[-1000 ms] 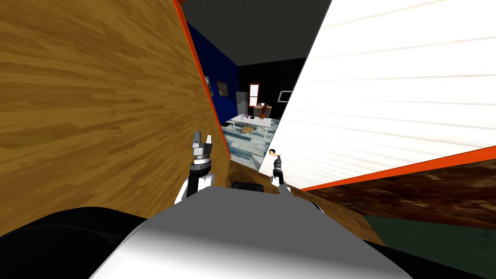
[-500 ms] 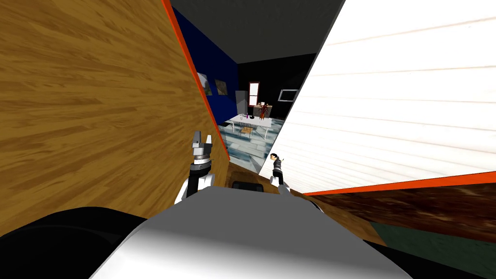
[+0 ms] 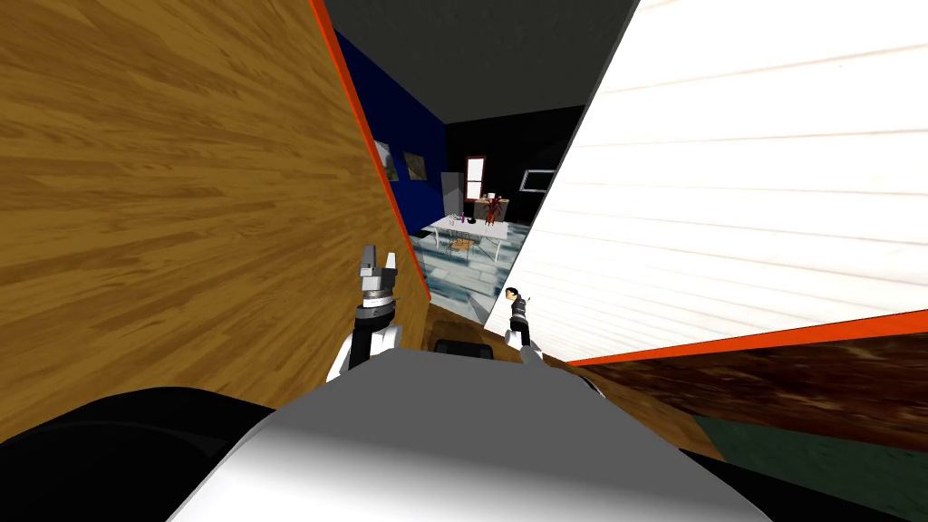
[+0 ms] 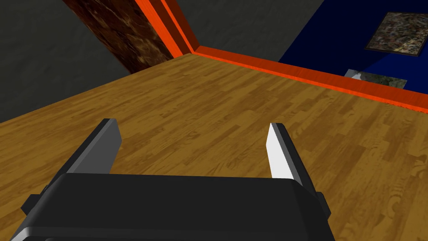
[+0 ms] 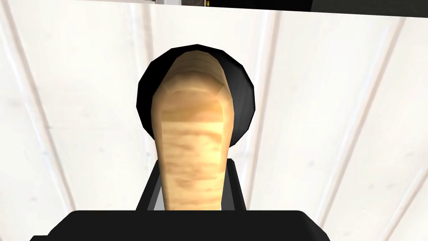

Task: Pull the door open

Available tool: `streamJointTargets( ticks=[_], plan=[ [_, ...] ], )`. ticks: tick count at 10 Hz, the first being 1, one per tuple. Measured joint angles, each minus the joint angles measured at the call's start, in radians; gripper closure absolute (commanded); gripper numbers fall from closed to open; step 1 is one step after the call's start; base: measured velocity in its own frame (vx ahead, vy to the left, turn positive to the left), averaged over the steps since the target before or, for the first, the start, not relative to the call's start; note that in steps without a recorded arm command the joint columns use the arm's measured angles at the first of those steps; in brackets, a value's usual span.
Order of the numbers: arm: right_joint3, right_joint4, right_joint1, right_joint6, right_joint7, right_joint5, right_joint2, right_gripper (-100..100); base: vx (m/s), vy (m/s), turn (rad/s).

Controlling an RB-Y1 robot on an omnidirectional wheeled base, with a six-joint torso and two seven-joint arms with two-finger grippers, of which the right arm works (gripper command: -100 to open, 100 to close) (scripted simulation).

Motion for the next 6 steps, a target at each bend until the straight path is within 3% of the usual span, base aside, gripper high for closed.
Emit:
streamJointTargets(
  ticks=[2,4,5,6],
  plan=[
    [0.003,-0.005,-0.005,0.000,-0.006,0.002,-0.004,100,-0.159,0.013,0.012],
    [0.008,0.030,-0.019,-0.015,-0.018,0.004,-0.012,100,-0.176,0.020,-0.016],
    [0.010,0.003,0.000,-0.001,-0.017,0.006,-0.009,100,-0.162,0.011,-0.017],
    [0.014,0.010,-0.001,0.001,-0.022,0.008,-0.012,100,-0.178,0.011,-0.018]
  ],
)
